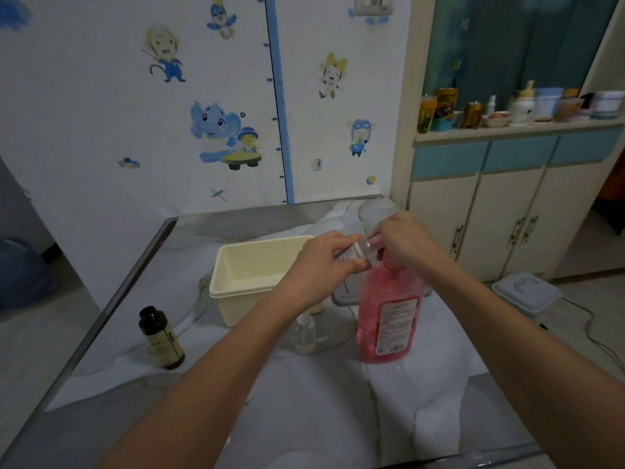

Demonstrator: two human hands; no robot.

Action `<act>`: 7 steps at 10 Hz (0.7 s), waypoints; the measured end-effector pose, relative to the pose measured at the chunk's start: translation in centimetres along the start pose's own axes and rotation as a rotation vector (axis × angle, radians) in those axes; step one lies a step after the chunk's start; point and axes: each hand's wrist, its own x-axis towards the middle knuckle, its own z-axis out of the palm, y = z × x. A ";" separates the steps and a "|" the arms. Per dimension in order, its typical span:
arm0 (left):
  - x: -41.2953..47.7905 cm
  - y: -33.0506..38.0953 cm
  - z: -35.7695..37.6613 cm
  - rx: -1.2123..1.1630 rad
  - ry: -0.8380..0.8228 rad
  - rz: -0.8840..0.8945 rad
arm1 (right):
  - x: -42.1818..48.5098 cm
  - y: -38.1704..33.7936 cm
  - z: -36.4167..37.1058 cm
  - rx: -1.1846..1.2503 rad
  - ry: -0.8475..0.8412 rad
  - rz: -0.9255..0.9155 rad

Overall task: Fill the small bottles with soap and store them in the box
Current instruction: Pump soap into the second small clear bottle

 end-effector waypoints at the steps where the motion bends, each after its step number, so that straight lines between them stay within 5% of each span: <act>1: 0.2 0.3 -0.3 -0.008 0.018 0.027 | 0.0 -0.4 -0.4 0.079 0.061 -0.020; 4: -0.2 -0.3 0.5 -0.030 0.008 0.003 | 0.9 1.2 0.6 -0.079 0.076 -0.102; 6: -0.2 -0.2 0.3 -0.047 0.007 0.011 | 0.8 0.3 0.0 -0.897 0.039 -0.302; 7: 0.0 0.1 -0.1 -0.044 0.024 0.025 | 0.6 -0.3 -0.5 -0.469 0.028 -0.215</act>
